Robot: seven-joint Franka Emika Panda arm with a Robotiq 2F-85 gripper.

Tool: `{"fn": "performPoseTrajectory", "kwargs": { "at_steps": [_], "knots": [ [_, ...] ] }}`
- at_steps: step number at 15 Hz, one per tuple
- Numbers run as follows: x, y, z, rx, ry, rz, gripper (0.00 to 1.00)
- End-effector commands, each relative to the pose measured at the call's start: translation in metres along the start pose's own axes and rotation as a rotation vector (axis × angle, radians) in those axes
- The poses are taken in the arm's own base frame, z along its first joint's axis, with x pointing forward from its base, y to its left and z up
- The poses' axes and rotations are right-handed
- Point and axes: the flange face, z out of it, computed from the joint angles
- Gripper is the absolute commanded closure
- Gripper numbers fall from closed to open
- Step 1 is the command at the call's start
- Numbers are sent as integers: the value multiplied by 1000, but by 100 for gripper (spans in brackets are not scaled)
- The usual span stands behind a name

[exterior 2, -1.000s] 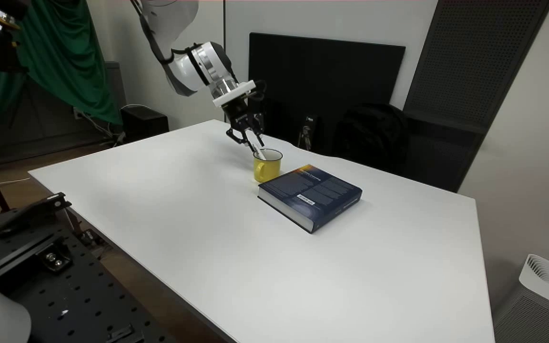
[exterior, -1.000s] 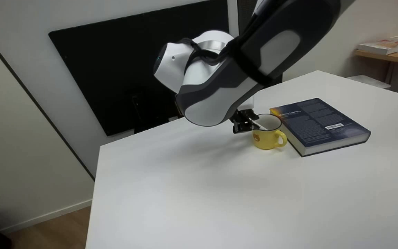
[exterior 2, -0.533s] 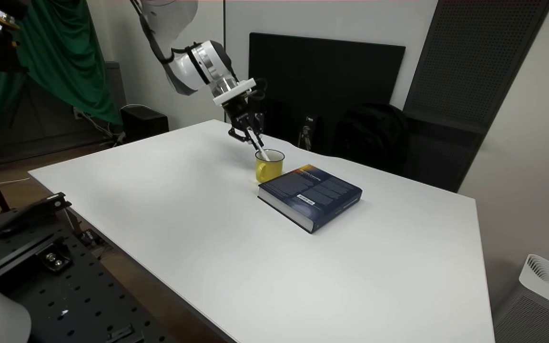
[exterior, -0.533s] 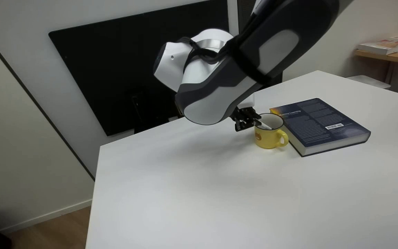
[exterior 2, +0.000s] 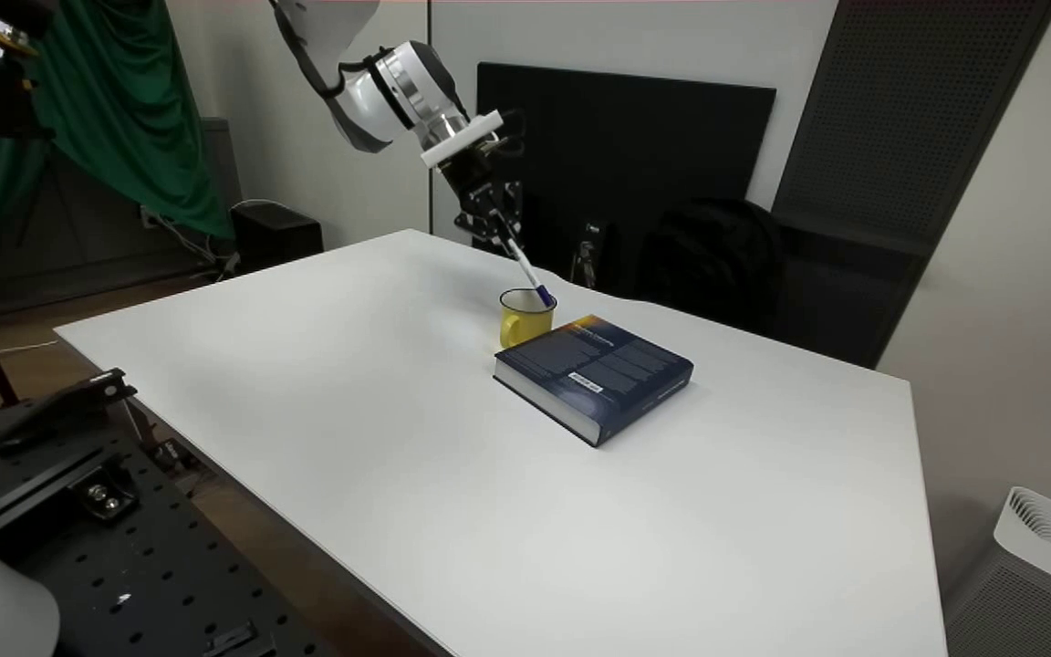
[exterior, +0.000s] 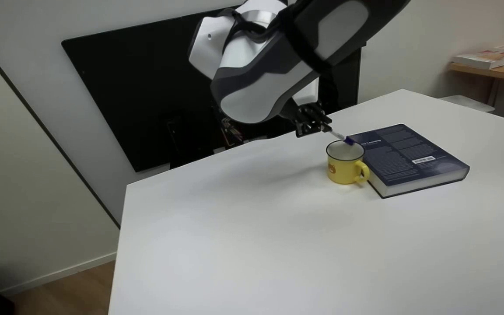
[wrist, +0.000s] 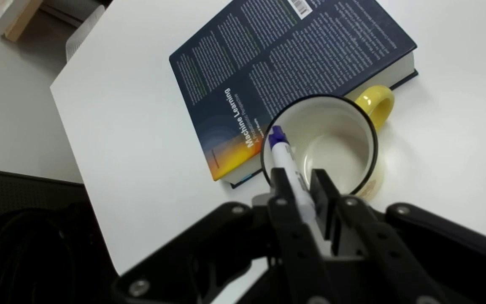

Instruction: Remove the marker from the mug cup and put it on the book

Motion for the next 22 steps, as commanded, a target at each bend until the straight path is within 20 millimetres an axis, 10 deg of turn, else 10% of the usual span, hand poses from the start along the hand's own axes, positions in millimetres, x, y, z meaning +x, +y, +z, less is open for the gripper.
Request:
{"fn": "performPoseTrajectory", "kwargs": {
  "at_steps": [1, 6, 12, 22],
  "knots": [
    [-8, 30, -8, 8, -14, 34, 96],
    [-28, 68, 9, 24, -54, 60, 96],
    [-42, 84, 82, -28, -152, 28, 96],
    [-50, 10, 171, -9, -218, -135, 96]
  ]
}}
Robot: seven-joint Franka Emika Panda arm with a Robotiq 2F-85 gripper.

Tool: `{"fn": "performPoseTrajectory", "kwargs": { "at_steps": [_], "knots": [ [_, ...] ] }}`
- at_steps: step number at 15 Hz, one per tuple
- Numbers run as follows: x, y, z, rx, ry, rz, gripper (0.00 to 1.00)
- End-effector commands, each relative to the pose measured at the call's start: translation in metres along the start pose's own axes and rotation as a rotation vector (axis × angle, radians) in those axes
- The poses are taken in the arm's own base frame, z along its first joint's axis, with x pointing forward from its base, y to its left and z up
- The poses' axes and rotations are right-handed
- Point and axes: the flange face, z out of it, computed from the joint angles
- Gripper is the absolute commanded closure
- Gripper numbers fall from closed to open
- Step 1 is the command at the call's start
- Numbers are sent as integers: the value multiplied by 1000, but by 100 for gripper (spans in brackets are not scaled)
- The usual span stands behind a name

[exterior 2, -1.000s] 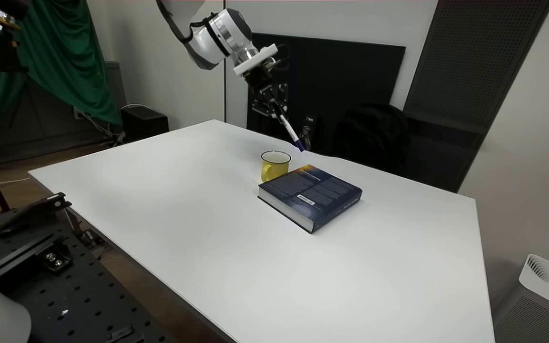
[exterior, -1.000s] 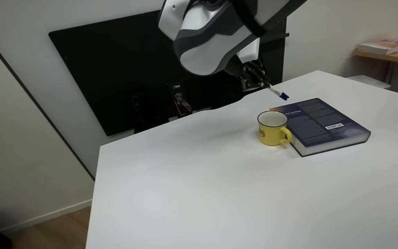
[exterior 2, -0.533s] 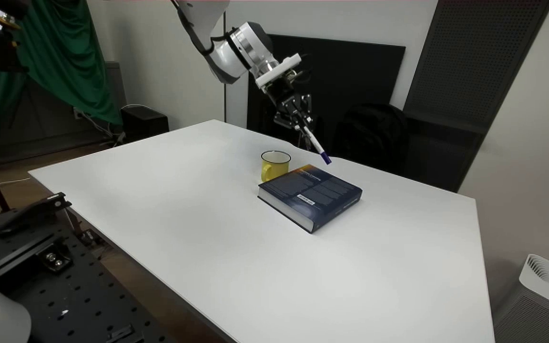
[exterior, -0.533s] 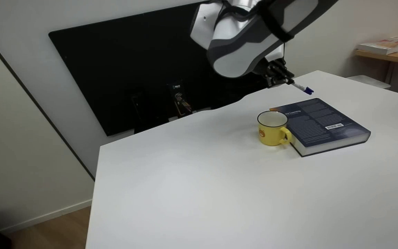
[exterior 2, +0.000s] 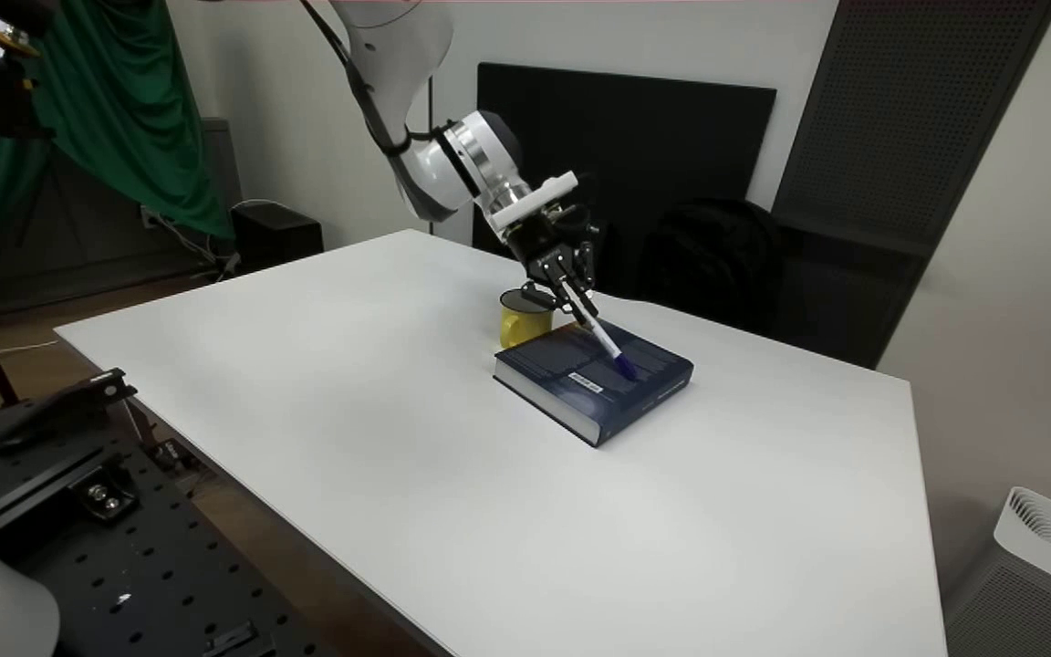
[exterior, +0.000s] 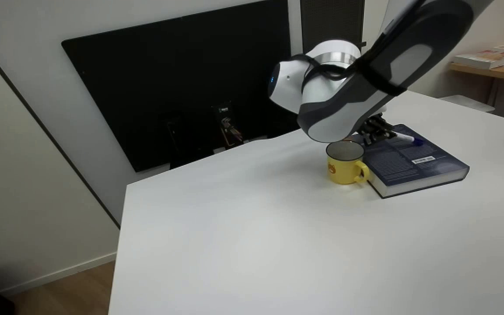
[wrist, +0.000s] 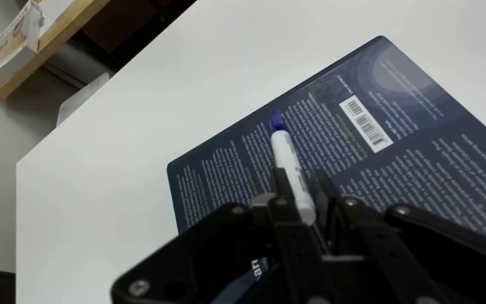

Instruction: Remove the marker from the mug cup and put it on the book

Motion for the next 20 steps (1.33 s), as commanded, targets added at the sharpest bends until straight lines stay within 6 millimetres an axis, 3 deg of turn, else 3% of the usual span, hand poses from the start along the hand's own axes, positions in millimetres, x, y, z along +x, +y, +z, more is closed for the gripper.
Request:
{"fn": "performPoseTrajectory", "kwargs": {
  "at_steps": [1, 2, 5, 10, 15, 20],
  "knots": [
    [-3, -16, 10, -1, -8, -22, 68],
    [-3, -18, 11, -2, -11, -26, 56],
    [-3, -19, 8, 8, -3, -25, 38],
    [-23, 13, -31, 136, 104, 81, 4],
    [-47, 35, -77, 211, 154, 82, 0],
    [-63, 31, -100, 414, 129, 258, 0]
  ]
}}
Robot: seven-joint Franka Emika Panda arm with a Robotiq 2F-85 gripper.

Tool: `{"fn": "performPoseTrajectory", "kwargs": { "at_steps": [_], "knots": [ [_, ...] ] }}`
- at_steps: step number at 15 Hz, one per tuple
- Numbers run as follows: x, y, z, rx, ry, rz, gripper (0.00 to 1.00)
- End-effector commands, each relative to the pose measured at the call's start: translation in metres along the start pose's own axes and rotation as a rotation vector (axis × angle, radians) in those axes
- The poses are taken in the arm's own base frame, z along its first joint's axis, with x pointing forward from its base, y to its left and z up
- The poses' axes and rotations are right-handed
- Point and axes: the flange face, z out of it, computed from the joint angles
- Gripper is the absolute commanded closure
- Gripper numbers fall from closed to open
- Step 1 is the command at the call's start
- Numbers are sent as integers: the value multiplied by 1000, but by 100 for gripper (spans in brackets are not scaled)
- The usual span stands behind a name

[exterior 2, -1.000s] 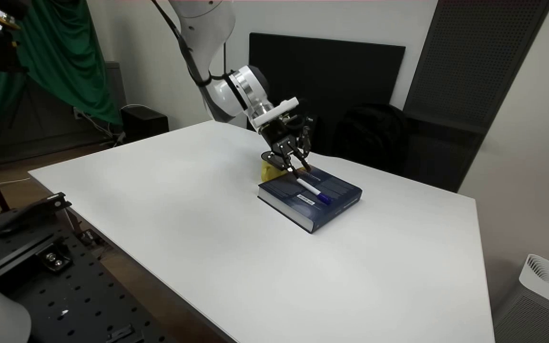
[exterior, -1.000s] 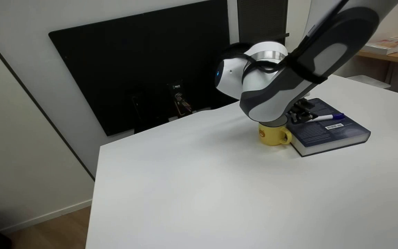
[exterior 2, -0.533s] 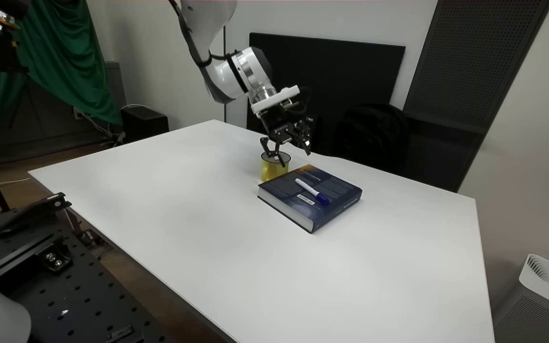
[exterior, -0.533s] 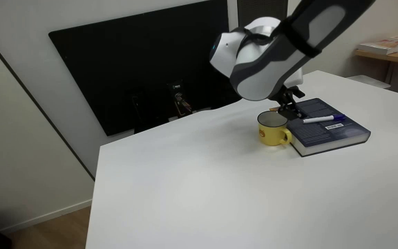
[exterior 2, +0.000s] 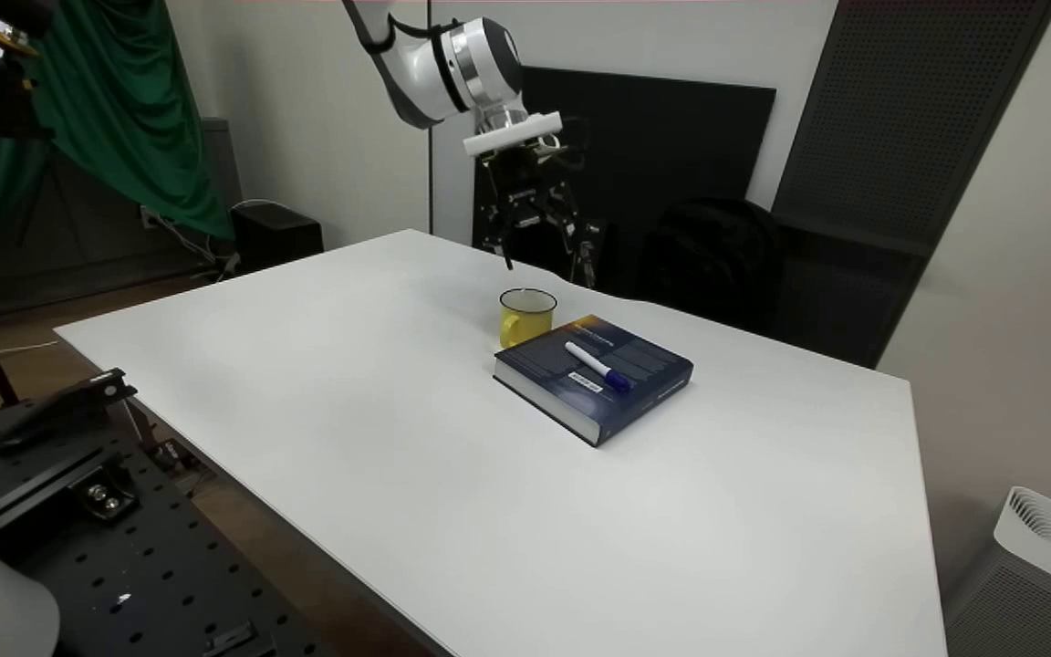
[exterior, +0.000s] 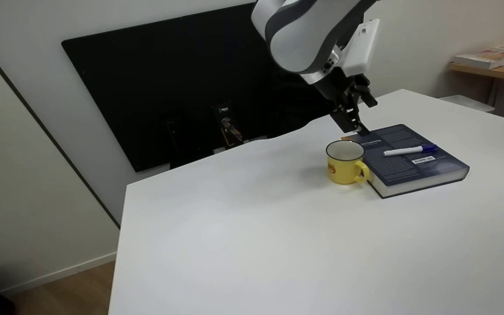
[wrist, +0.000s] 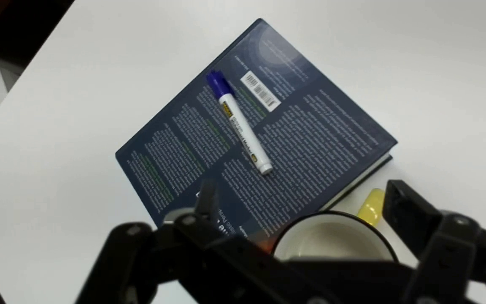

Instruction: Remove the marker from the mug cup and put it on the book

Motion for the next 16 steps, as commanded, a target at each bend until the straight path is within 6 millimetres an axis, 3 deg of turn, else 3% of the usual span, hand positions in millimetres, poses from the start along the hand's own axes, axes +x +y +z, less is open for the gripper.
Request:
{"fn": "performPoseTrajectory", "kwargs": {
  "at_steps": [1, 9, 16],
  "knots": [
    [-10, -3, -12, 125, -32, 146, 0],
    [-10, -9, -12, 399, 8, 419, 0],
    [13, -32, -27, 473, 327, 628, 0]
  ]
}}
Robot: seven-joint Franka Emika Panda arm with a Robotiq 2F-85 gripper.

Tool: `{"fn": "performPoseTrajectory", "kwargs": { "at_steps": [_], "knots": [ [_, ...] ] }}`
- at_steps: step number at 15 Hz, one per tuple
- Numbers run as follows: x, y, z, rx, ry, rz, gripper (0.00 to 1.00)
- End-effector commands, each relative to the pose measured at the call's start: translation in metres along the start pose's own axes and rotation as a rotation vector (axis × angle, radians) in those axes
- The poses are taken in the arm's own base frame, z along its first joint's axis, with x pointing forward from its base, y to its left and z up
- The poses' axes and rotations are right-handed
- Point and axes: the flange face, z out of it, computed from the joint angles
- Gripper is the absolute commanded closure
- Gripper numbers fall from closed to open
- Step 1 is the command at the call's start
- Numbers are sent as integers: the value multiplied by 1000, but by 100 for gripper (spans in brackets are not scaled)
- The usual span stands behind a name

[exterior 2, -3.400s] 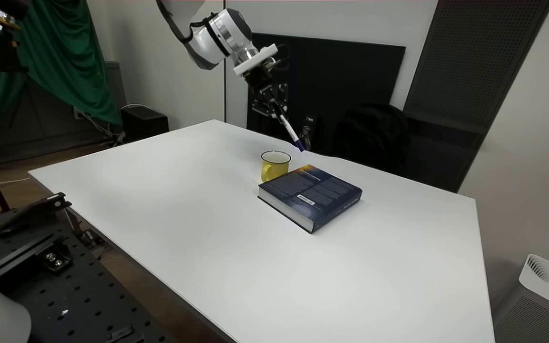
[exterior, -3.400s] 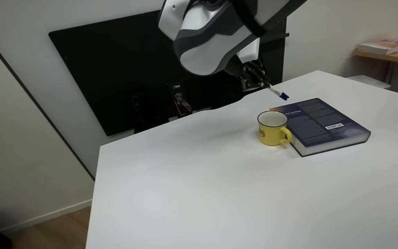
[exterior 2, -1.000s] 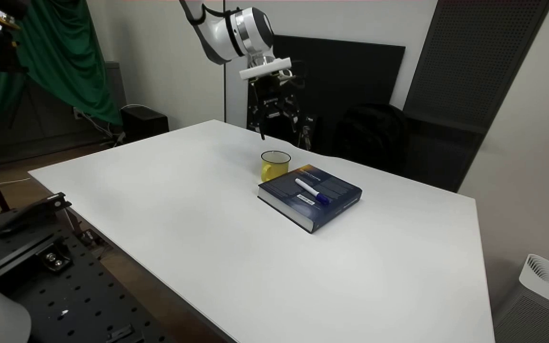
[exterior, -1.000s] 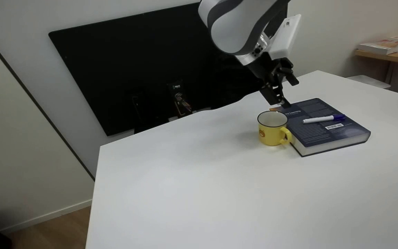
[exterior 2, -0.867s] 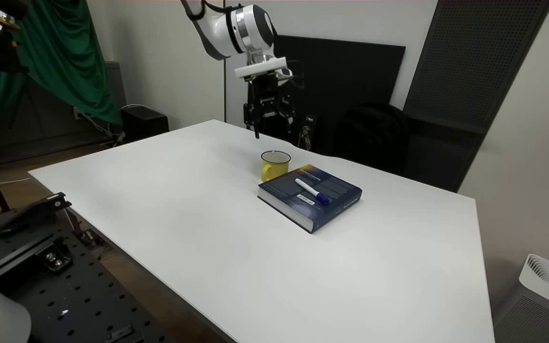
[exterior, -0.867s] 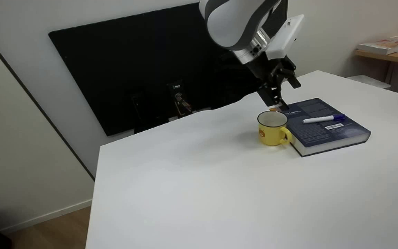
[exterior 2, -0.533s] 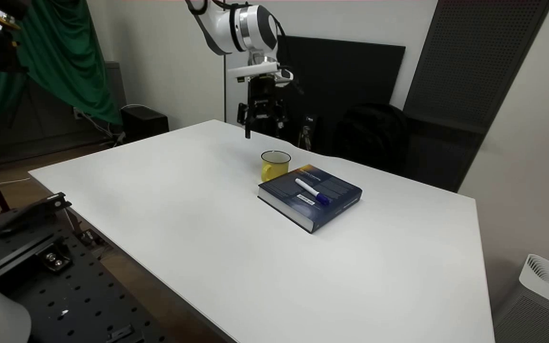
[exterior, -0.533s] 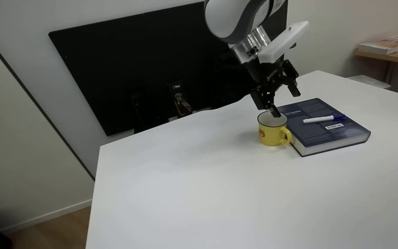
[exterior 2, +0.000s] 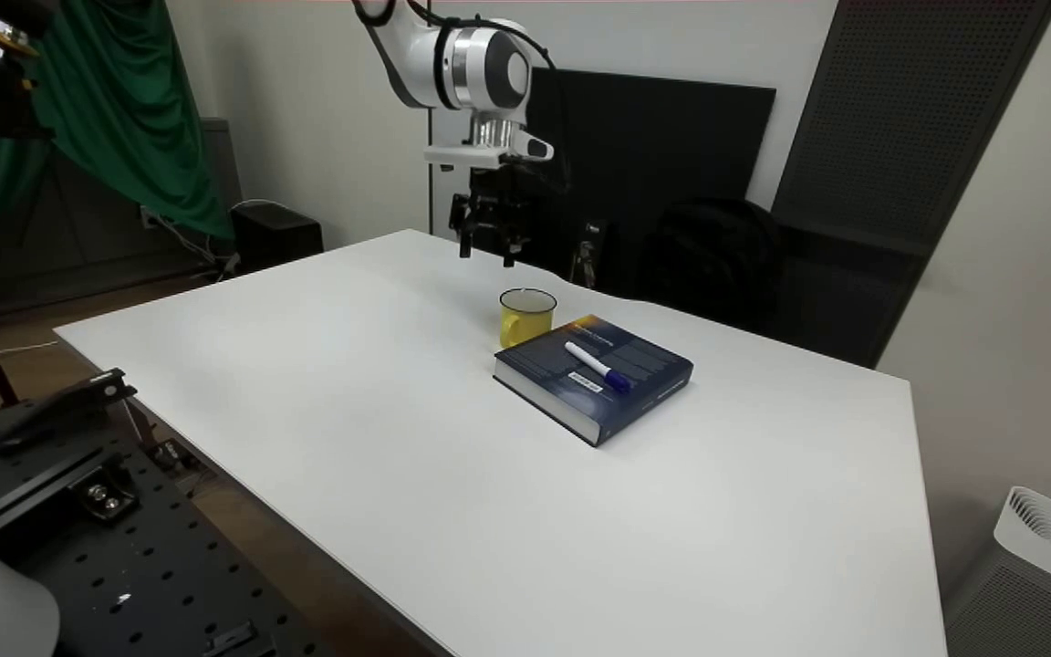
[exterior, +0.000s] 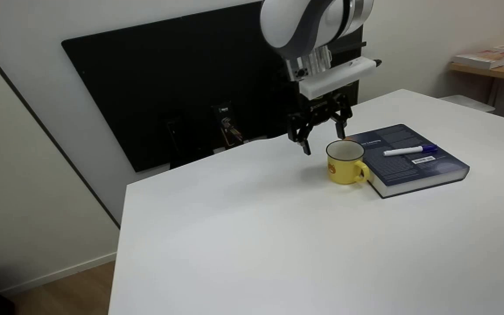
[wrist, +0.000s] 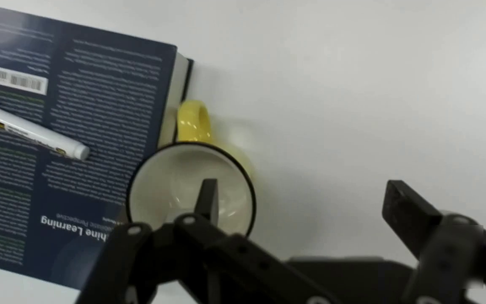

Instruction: Remove the marker from the mug cup and put it on the book

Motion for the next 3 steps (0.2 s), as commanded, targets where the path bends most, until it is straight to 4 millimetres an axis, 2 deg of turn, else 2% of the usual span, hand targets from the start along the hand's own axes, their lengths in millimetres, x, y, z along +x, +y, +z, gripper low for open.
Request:
{"fn": "performPoseTrajectory", "kwargs": {
  "at_steps": [1, 3],
  "knots": [
    [2, -6, 0, 14, 54, 14, 0],
    [0, -12, 1, 27, 106, 27, 0]
  ]
}}
